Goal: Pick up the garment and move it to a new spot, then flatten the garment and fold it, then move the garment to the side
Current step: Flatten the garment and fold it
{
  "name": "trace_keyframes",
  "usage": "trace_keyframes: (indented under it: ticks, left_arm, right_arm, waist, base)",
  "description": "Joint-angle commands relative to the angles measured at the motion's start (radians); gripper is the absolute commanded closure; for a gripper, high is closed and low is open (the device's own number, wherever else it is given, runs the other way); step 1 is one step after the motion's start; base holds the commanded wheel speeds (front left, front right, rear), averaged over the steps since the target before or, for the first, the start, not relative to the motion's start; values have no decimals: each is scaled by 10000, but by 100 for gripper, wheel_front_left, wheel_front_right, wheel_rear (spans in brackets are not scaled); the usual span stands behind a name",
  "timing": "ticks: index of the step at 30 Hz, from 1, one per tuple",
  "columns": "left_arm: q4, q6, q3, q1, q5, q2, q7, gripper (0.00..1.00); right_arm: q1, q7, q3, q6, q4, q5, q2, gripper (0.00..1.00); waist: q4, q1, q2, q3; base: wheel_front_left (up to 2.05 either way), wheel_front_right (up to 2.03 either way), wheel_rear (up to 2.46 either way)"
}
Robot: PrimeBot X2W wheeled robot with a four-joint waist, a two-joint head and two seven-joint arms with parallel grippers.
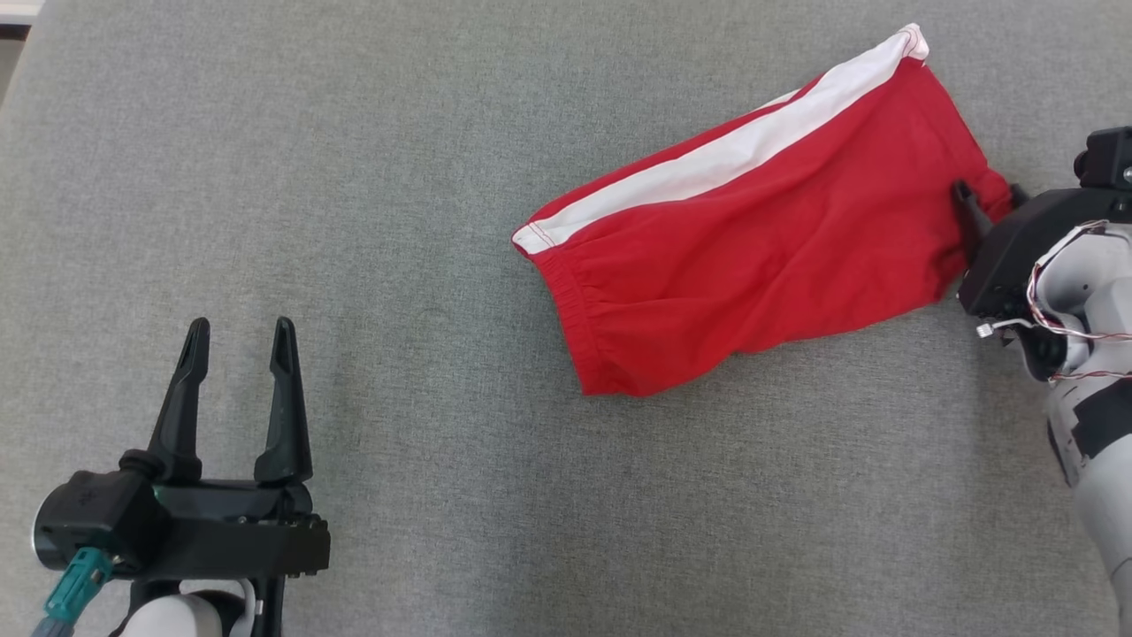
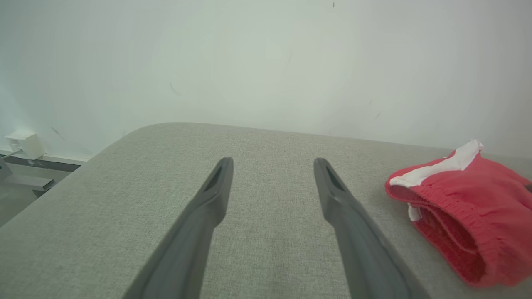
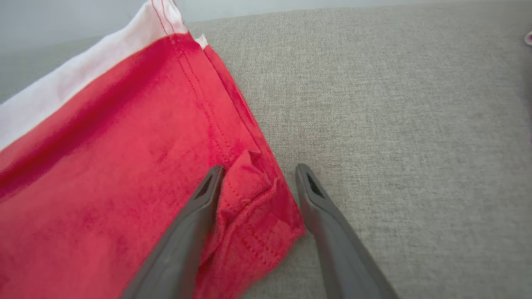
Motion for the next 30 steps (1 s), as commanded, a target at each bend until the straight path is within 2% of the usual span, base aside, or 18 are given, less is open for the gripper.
trace_keyframes:
  ticks: [1,7,12,19,24,27,30]
  left_arm:
    - [-2,-50,50,64,103,-27,-2,0]
    - [172,-167,321,342,306,-135,-2,0]
    - [308,-223,597,758,503,-146,-4,0]
    - [450,-290,655,1493,666,-164,-4,0]
    - [448,-301,671,1769,683,-177,-2,0]
    - [391,-304,737,1752,673,-131,-2,0]
    - [374,-302,795,1747,665,-52,-2,0]
  right_arm:
    - [216,79,53,-18,178,81,170,100]
    - [479,-469,152,-18,127,655,450,100]
    - [1344,-710,463,-18,-383,1521,349,100]
    - [3227,-593,852,-18,-1762,2892,-319,100]
    - [4420,-568,616,-18,-2452,3545,-1033,100]
    - [4789,-678,415,-18,-2641,3707,-1192,100]
    - [4870,-923,211,-18,-2731,3838,-1067,100]
  waist:
    - [-23,0,0,-46]
    - [-376,0,0,-592]
    - [-842,0,0,-1400]
    - [-1380,0,0,-2377]
    - [-1535,0,0,-2691]
    - [-1582,0,0,-2709]
    - [-1585,0,0,-2706]
  base:
    - [0,0,0]
    - [0,0,0]
    - [0,0,0]
    - [0,0,0]
    - [0,0,0]
    - [0,0,0]
    - [0,0,0]
